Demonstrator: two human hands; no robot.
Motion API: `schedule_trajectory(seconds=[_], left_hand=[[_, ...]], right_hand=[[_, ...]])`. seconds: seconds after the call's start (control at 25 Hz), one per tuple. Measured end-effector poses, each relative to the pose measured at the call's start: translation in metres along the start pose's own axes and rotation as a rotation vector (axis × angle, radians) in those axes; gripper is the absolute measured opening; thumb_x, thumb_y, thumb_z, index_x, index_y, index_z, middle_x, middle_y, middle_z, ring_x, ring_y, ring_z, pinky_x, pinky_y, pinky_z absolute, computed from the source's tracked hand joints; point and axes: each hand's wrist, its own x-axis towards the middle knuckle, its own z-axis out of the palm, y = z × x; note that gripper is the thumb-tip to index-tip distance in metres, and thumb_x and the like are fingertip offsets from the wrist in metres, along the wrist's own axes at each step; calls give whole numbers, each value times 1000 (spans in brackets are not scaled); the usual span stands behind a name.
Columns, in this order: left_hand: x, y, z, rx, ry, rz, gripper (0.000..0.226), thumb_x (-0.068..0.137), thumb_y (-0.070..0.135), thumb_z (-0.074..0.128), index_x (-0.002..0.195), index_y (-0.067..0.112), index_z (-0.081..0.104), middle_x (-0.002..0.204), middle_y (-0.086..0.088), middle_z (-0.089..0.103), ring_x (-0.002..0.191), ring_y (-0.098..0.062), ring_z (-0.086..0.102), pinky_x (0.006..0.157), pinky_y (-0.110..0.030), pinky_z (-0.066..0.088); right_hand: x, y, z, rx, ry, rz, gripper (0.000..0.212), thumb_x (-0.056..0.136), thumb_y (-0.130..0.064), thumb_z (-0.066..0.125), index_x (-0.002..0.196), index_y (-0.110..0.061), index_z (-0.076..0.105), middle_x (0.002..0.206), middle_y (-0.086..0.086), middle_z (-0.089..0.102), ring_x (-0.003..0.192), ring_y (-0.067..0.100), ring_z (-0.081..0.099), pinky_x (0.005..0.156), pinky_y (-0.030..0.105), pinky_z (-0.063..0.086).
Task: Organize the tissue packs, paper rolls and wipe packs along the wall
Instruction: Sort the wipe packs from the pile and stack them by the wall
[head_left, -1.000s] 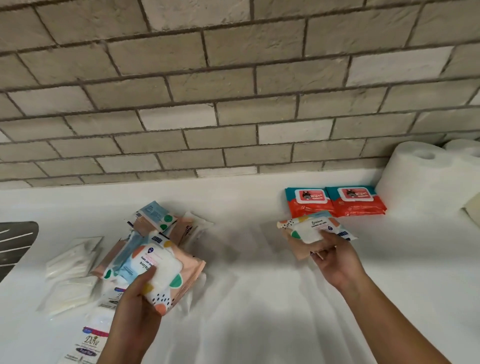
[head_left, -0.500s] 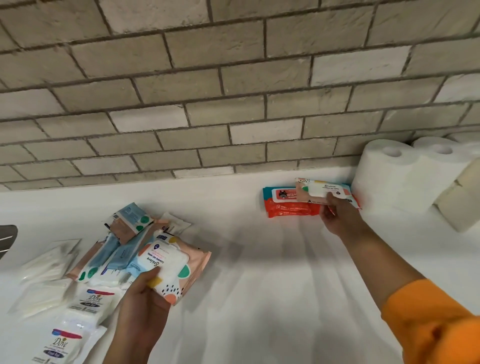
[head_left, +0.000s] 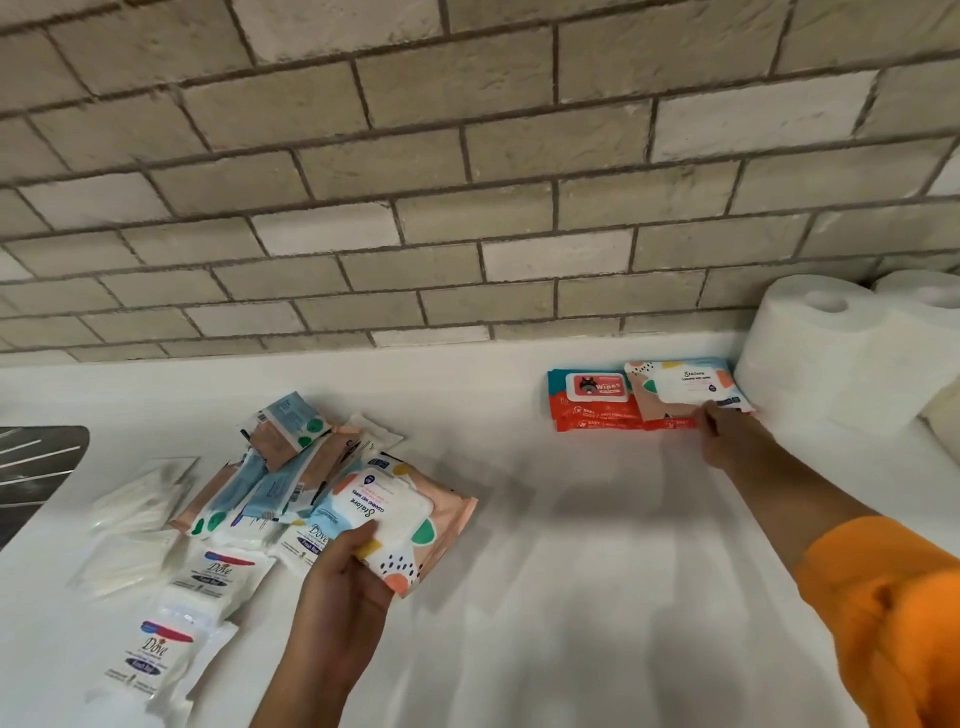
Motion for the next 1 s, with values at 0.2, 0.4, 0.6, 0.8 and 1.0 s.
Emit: schedule_trajectory(seconds=[0.2, 0.4, 0.6, 0.8, 1.0], left_hand=[[1, -9, 12, -7, -27, 16, 50, 91, 5, 55, 140, 13, 54, 127, -13, 70, 113, -30, 70, 89, -51, 57], [6, -16, 17, 41, -61, 4, 47, 92, 2, 54, 138, 13, 56, 128, -13, 70, 113, -30, 70, 90, -49, 57], [18, -26, 19, 206, -109, -26, 48, 83, -3, 56, 130, 8, 60, 122, -18, 71, 109, -36, 70, 80, -43, 61], [33, -28, 37, 519, -288, -68, 57, 65, -4, 66, 121, 3, 66, 110, -26, 73, 94, -39, 72, 71, -37, 59], [52, -32, 78, 657, -324, -62, 58, 62, 4, 80, 118, 9, 68, 106, -21, 76, 95, -40, 74, 75, -39, 60]], right_hand=[[6, -20, 1, 360, -53, 182, 16, 98, 5, 50, 85, -1, 58, 85, 23, 72, 68, 20, 61, 61, 13, 55], [-32, -31, -9, 218, -127, 297, 14, 94, -6, 56, 90, -19, 60, 49, 0, 66, 36, 11, 60, 52, 24, 54], [-83, -9, -4, 214, -228, 502, 6, 85, -21, 60, 85, -21, 54, 84, 2, 58, 70, 21, 56, 67, 32, 39], [-174, 31, 12, -37, -847, 343, 30, 83, -25, 72, 110, -13, 69, 94, 13, 73, 83, 29, 66, 72, 36, 50], [-204, 55, 26, -23, -883, 195, 36, 93, -10, 69, 129, -7, 65, 119, 18, 74, 111, 41, 70, 88, 47, 61]])
